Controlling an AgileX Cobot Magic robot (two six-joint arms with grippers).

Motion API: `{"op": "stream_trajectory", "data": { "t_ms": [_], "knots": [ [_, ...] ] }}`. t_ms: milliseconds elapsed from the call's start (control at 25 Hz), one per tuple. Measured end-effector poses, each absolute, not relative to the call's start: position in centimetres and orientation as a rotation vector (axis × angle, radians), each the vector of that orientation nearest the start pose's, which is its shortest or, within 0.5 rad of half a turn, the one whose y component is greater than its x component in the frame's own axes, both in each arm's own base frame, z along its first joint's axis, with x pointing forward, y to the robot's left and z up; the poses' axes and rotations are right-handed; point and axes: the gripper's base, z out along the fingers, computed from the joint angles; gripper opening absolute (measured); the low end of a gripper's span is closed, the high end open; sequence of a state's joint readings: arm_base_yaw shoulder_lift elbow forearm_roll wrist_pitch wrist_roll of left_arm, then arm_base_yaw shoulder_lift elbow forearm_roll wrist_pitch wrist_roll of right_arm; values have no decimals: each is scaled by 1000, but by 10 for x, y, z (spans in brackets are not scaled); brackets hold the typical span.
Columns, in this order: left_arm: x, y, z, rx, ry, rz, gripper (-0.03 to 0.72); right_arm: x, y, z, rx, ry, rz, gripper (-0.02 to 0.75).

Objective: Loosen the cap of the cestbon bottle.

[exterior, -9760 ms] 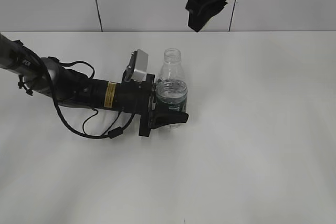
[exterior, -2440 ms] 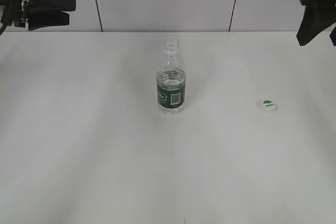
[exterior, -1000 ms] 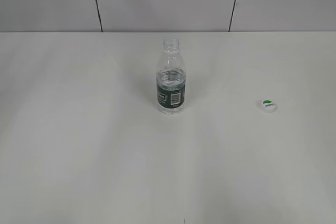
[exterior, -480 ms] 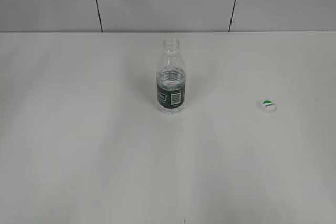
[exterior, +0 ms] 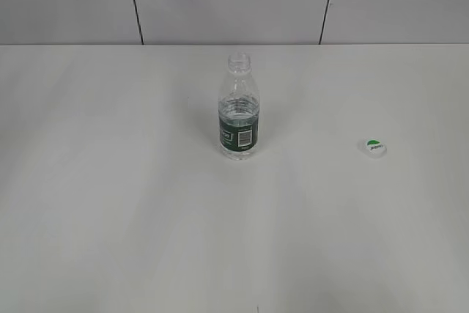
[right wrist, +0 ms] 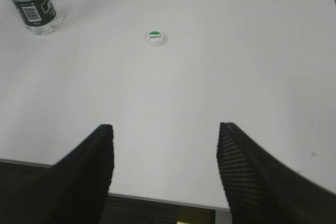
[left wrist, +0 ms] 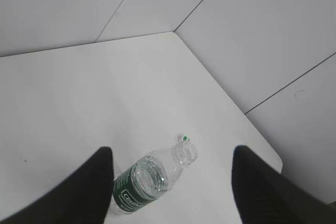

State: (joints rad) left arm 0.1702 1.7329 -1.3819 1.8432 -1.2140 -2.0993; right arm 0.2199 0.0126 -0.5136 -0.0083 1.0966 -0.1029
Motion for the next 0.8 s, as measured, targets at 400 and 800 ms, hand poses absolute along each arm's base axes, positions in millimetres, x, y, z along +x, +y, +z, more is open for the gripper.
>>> {"op": "stream_trajectory", "data": {
  "t_ms": [400,800],
  "knots": [
    [365,-21,321,435,2062,-1166,440,-5,-8,278,-300,2049,-41,473],
    [365,-21,321,435,2062,-1166,440,-8,-8,278,-218,2043,-89,473]
  ]
}}
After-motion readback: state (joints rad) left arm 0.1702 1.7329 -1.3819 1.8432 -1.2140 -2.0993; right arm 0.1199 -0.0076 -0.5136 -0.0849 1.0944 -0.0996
